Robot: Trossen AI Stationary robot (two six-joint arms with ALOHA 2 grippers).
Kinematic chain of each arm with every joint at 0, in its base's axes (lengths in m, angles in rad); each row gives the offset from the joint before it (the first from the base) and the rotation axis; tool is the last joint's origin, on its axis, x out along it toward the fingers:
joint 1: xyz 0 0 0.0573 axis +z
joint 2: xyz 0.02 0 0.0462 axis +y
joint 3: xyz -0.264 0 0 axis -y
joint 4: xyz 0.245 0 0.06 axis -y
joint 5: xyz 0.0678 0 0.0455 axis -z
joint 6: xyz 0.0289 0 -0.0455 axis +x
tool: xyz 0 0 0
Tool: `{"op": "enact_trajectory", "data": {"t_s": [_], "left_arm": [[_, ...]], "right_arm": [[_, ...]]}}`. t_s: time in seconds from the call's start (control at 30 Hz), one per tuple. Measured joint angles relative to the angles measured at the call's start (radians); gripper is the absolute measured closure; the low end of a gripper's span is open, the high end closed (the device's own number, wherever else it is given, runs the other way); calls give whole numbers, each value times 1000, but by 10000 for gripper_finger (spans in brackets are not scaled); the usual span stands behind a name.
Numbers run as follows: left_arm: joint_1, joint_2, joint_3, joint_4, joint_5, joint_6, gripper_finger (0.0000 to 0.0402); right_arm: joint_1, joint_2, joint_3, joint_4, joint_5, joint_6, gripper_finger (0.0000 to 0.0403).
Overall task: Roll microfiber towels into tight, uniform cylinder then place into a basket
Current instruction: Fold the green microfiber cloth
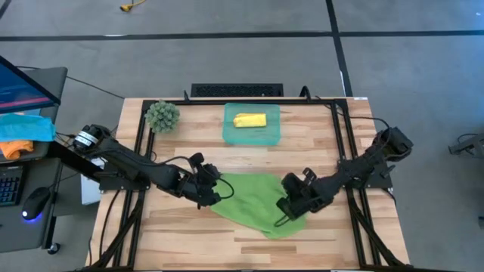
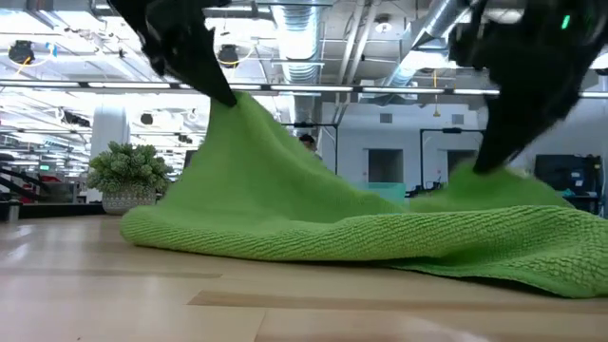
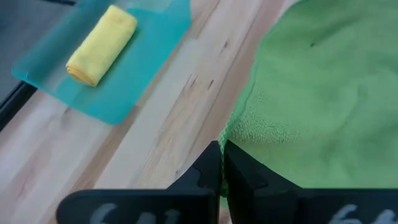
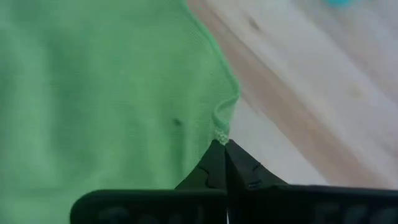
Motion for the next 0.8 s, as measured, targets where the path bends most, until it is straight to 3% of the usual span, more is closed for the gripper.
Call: {"op": "enact_trajectory", "data": {"t_s": [0.3, 0.8], "left_arm": [[-40, -168, 0, -8, -45, 57, 401], [-90, -447, 0, -19, -16, 124, 401]], "right_arm": [[85, -1, 243, -204, 178, -26, 400], [149, -3, 487, -479, 343, -47, 399]]}}
